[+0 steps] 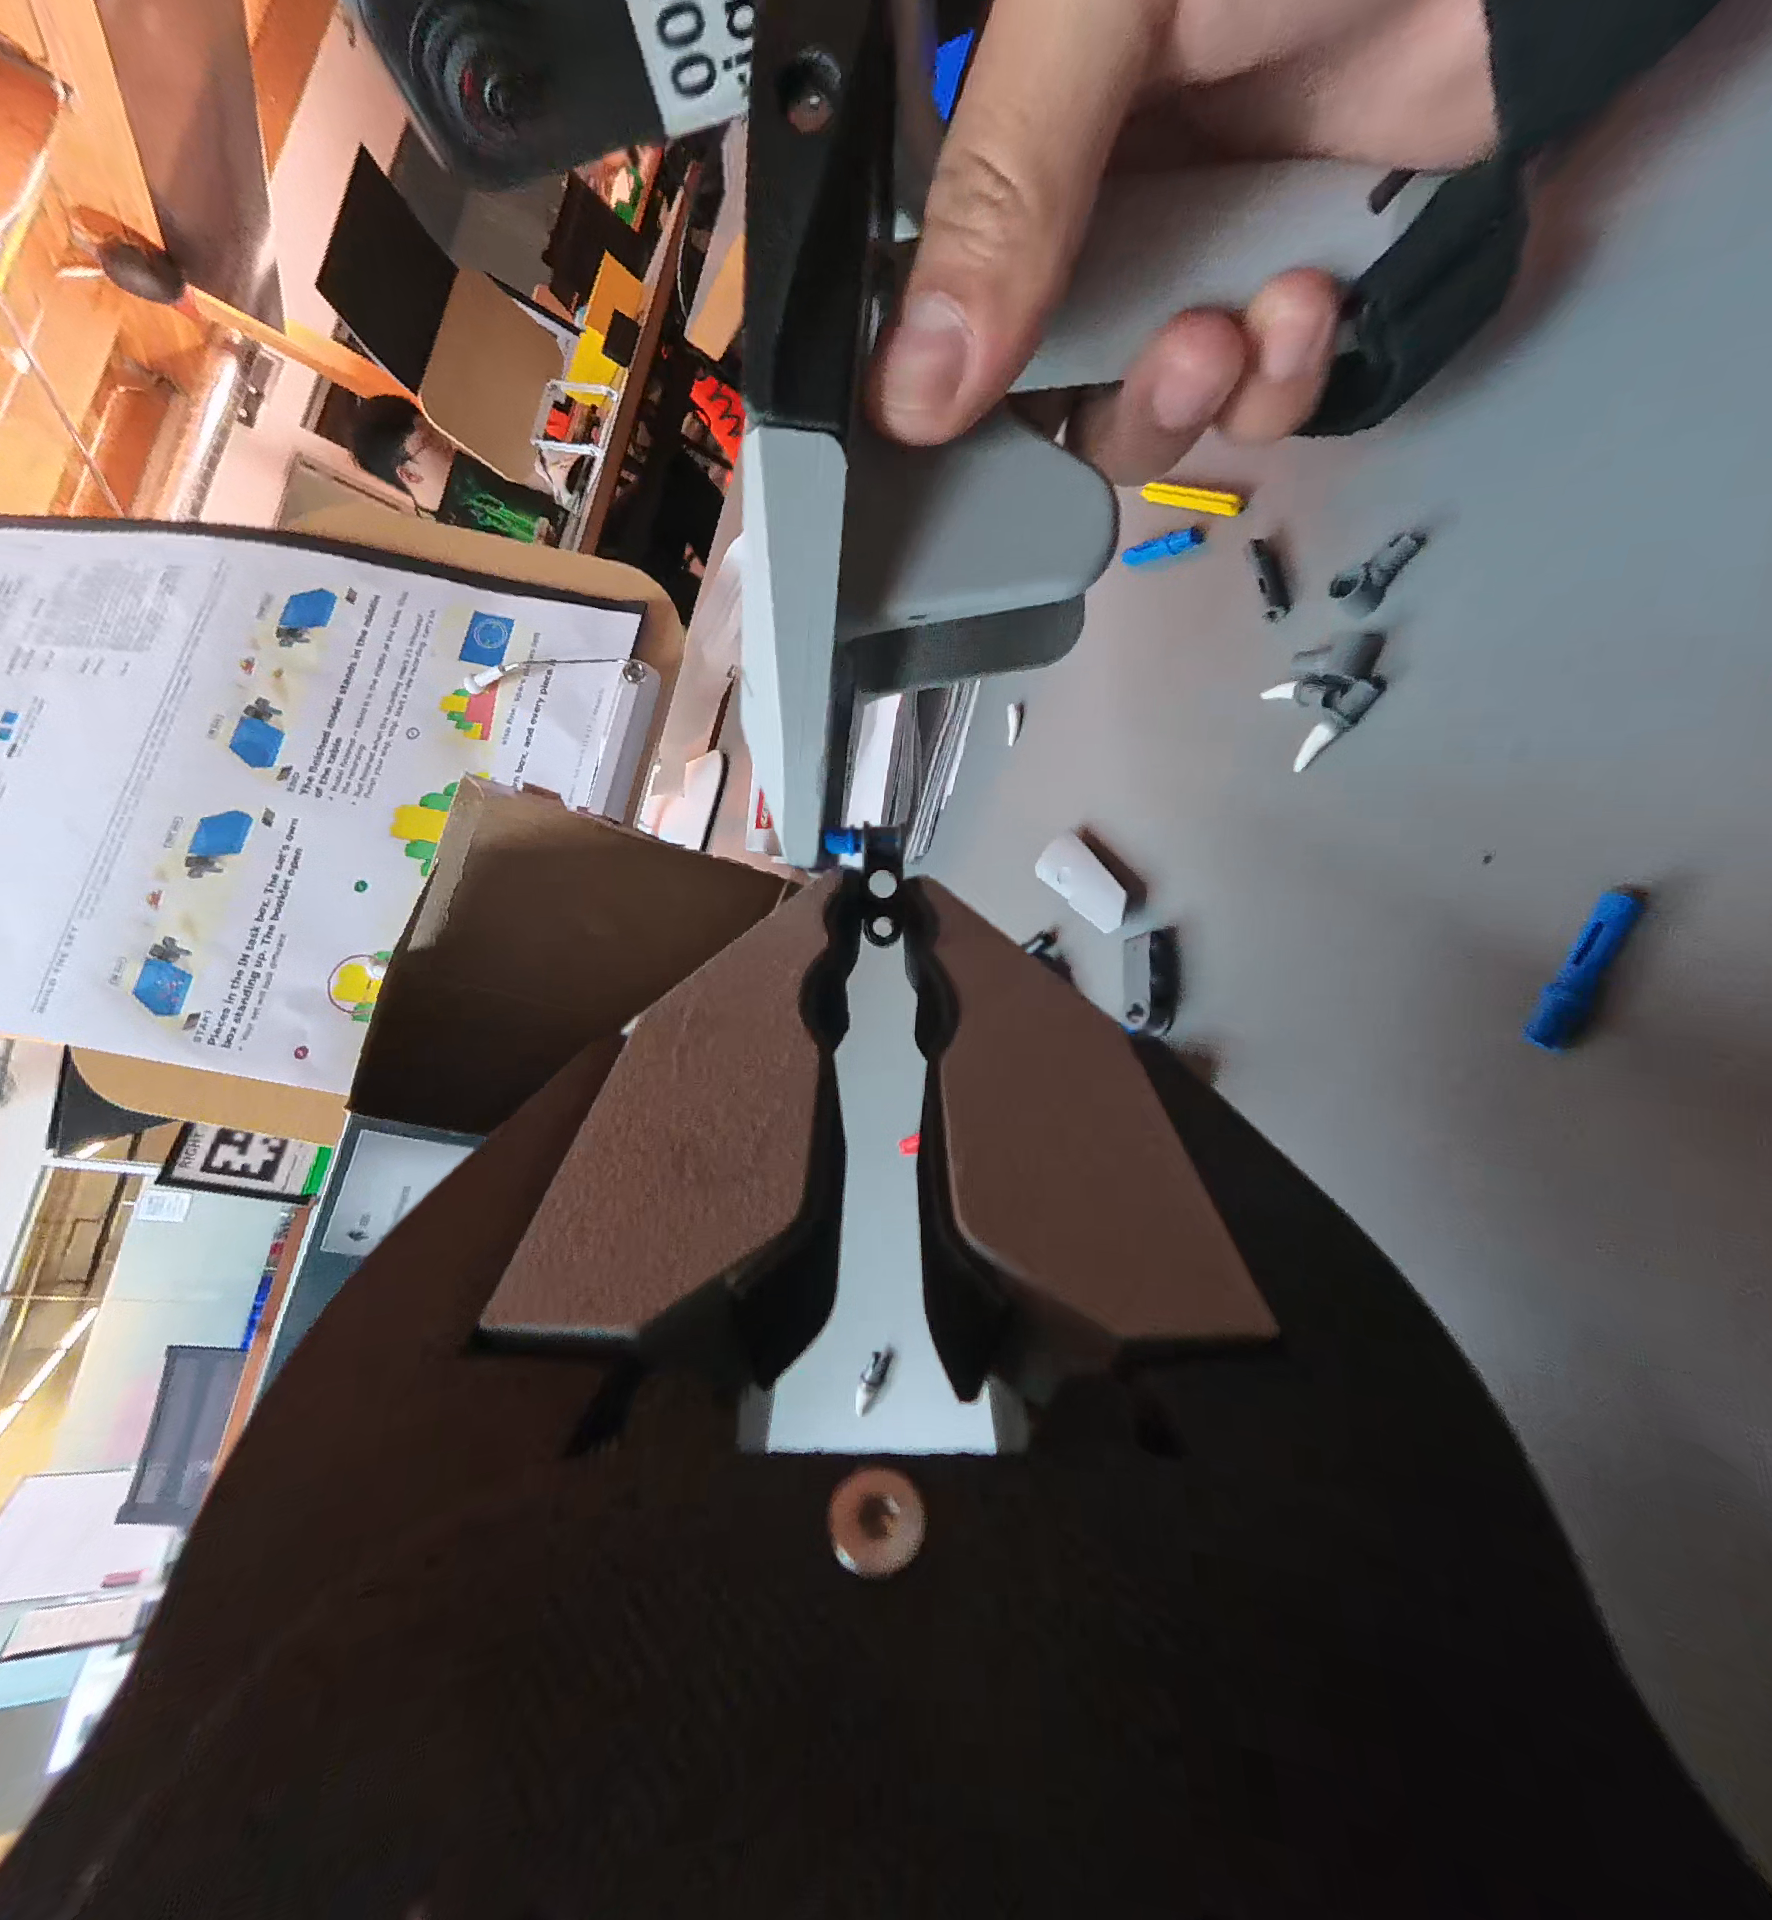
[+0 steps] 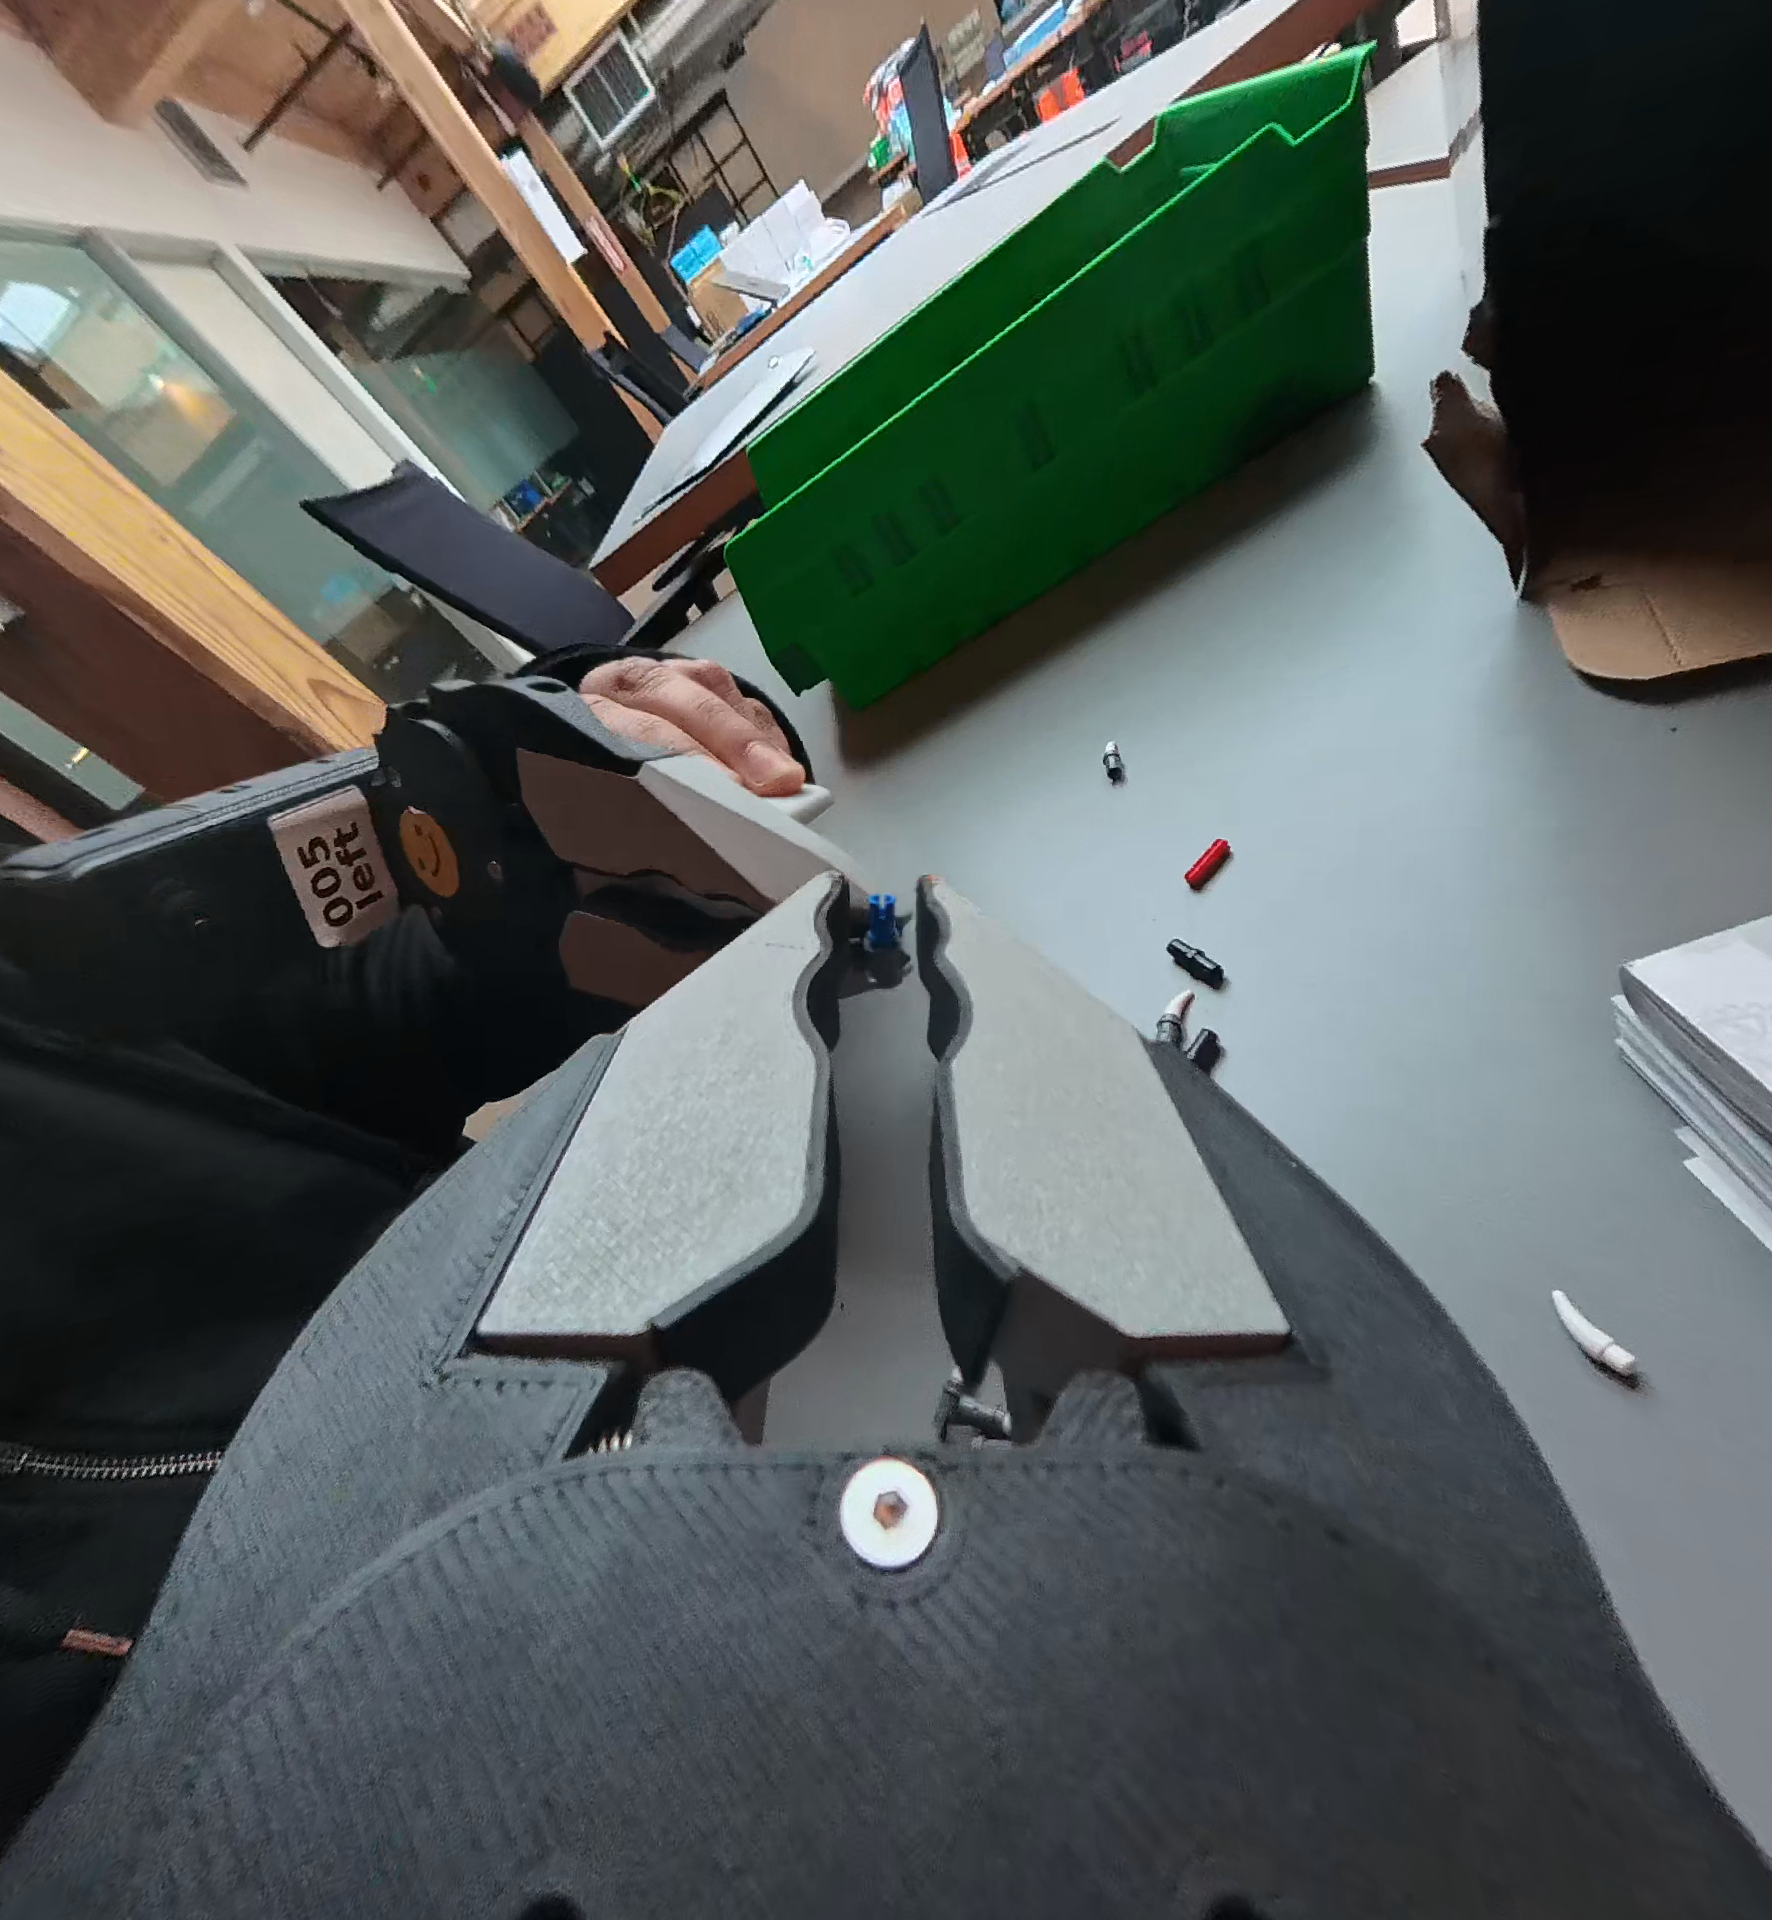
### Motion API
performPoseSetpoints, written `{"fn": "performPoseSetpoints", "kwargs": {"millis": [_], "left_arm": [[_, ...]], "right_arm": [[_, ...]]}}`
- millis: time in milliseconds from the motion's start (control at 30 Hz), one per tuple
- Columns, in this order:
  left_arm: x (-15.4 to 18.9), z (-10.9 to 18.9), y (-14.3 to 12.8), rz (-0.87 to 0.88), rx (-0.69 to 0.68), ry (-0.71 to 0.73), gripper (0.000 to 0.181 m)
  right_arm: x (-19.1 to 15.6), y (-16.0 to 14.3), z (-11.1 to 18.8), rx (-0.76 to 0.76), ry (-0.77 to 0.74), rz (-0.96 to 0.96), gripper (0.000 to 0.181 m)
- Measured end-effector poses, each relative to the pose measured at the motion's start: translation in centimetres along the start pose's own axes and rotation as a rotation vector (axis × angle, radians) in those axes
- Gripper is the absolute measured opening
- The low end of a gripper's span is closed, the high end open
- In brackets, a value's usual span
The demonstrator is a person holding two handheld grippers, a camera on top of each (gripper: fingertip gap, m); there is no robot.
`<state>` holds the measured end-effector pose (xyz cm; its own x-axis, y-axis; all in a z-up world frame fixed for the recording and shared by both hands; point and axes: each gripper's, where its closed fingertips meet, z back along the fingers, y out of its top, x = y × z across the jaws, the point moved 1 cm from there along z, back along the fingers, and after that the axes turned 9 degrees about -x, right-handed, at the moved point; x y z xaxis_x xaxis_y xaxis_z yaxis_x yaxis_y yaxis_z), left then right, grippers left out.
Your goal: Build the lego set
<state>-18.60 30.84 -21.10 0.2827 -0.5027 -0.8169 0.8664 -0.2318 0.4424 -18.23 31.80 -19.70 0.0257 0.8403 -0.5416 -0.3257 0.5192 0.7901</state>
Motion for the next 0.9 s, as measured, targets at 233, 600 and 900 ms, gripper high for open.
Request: {"fn": "performPoseSetpoints", "kwargs": {"millis": [233, 600, 900], "left_arm": [[-0.1, -0.1, -0.1, -0.026, -0.020, 0.031, 0.006], [0.4, -0.1, 0.2, 0.005, -0.041, 0.000, 0.006], [-1.0, 0.6, 0.5, 0.119, 0.020, -0.011, 0.006]], "right_arm": [[0.2, -0.4, 0.0, -0.027, 0.004, -0.004, 0.002], [0.2, -0.7, 0.2, -0.052, -0.031, 0.026, 0.000], [-0.3, 1.1, 0.1, 0.090, -0.101, 0.047, 0.000]]}}
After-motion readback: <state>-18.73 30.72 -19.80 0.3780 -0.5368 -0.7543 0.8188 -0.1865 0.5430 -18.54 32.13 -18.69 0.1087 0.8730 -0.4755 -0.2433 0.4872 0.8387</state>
